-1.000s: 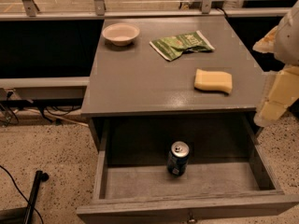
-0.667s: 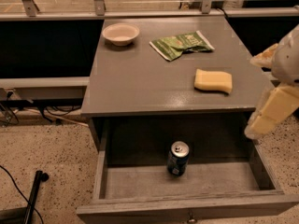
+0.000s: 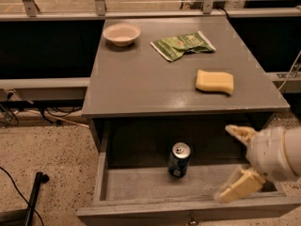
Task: Pick pepsi can from top drawer and place on counter
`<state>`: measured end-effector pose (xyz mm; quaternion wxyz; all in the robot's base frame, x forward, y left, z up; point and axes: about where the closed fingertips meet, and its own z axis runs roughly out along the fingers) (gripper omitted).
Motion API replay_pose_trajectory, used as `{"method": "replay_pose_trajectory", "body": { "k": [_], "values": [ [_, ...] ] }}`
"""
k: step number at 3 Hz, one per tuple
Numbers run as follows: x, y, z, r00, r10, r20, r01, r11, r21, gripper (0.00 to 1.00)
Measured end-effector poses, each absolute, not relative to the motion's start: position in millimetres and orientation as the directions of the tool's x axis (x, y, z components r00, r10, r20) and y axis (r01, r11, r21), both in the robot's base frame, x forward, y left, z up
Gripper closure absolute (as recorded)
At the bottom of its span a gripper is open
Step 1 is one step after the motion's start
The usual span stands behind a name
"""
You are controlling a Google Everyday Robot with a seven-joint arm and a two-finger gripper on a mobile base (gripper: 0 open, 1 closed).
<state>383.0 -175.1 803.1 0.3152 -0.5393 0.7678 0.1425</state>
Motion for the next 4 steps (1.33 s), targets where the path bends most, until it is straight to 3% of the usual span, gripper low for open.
{"method": "replay_pose_trajectory", "body": {
  "k": [2, 4],
  "values": [
    [372.3, -184.9, 784.4, -0.241, -0.687, -0.686, -0.886, 0.444, -0.133, 0.00],
    [393.3, -181.2, 735.6, -0.277, -0.584, -0.763, -0.865, 0.497, -0.066, 0.00]
  ]
}}
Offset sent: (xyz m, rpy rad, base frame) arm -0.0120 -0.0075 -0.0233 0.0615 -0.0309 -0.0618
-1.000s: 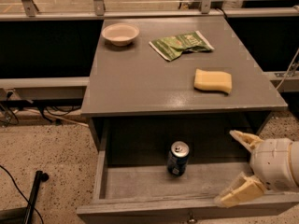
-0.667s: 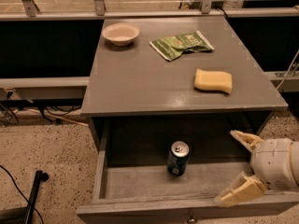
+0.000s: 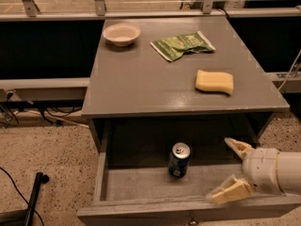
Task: Pick pepsi can from top drawer and place on counter
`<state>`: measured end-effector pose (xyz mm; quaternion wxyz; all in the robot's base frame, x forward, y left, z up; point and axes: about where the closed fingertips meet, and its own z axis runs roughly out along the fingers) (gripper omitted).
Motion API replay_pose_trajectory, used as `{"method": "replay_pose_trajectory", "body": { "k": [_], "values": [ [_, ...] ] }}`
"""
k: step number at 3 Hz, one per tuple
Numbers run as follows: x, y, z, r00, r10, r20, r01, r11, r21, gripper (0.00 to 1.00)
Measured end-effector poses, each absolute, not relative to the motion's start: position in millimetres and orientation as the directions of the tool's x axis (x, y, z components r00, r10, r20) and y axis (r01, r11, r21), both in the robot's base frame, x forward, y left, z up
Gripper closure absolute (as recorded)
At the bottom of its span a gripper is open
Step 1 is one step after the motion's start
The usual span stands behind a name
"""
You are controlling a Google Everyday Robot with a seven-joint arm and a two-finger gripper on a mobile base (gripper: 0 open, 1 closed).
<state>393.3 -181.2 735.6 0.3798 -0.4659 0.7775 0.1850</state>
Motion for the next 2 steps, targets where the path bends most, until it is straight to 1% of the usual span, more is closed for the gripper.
{"method": "replay_pose_trajectory", "body": {
  "k": [1, 2],
  "values": [
    [404.3, -178.0, 712.6, -0.275, -0.520, -0.809, -0.852, 0.521, -0.046, 0.00],
    [410.8, -175.4, 702.9, -0.255, -0.484, -0.837, -0.845, 0.533, -0.050, 0.00]
  ]
}}
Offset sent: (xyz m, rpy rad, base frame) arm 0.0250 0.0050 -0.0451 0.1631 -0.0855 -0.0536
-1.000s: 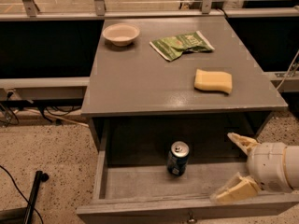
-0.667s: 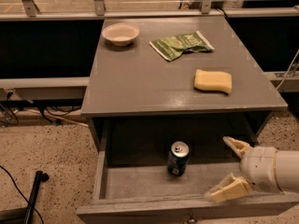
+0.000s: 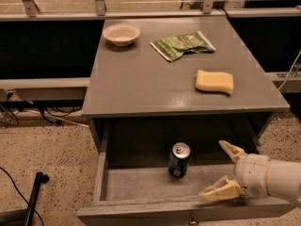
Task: Pick pepsi can from top drawer and place on counter
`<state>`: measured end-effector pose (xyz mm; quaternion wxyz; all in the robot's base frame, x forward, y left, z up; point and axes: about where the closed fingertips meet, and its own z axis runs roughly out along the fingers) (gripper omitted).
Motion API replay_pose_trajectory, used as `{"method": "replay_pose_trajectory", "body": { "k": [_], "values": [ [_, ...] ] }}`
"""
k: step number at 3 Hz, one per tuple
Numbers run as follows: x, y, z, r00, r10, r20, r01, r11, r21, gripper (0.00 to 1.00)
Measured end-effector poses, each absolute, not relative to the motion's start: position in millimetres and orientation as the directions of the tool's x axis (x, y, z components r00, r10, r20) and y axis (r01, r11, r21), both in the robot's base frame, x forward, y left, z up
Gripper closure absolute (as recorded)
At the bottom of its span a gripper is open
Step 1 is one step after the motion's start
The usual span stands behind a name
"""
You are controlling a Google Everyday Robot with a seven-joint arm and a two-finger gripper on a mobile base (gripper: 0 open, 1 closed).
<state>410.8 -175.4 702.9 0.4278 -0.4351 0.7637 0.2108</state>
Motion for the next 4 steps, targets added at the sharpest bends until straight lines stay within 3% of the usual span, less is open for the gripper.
{"method": "replay_pose_trajectory", "body": {
  "k": [3, 4],
  "values": [
    [475.5, -129.4, 693.2, -0.092, -0.424, -0.901, -0.834, 0.527, -0.163, 0.00],
    [486.0, -102.8, 677.3, -0.104, -0.392, -0.914, -0.852, 0.509, -0.121, 0.26]
  ]
}}
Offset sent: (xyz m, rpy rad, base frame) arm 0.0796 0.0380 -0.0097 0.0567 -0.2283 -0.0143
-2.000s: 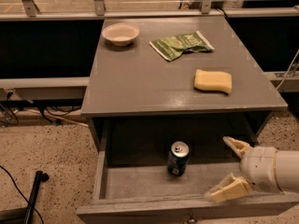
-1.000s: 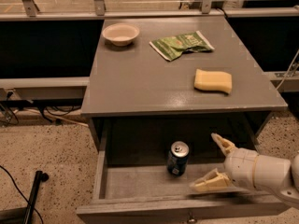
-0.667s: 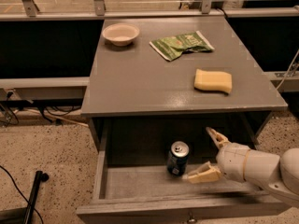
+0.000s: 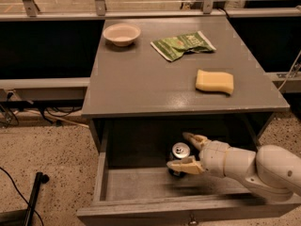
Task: Pick pepsi can from top drawer and place on counter
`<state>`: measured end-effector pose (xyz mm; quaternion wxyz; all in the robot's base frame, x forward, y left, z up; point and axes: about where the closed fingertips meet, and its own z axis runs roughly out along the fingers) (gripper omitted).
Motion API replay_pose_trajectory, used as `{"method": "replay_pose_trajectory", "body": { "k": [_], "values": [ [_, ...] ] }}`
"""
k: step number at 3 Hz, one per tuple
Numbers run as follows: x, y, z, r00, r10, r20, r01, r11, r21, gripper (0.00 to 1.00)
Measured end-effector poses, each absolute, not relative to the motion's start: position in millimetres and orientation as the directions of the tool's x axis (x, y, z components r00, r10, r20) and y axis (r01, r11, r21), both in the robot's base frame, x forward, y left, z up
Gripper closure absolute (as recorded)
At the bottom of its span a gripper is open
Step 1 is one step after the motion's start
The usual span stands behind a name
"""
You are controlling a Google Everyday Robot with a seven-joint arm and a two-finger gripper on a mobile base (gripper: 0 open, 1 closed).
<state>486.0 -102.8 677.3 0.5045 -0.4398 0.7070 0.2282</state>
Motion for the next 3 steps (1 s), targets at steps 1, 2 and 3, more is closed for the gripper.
{"method": "replay_pose_trajectory", "body": {
  "k": [1, 2, 3],
  "values": [
    [486.7, -95.2, 664.3, -0.134, -0.373, -0.918, -0.859, 0.506, -0.081, 0.50],
    [484.1, -95.4, 676.8, -0.118, -0.290, -0.950, -0.866, 0.499, -0.045, 0.73],
    [468.8, -102.2, 726.1, -0.016, -0.199, -0.980, -0.881, 0.467, -0.080, 0.96]
  ]
}}
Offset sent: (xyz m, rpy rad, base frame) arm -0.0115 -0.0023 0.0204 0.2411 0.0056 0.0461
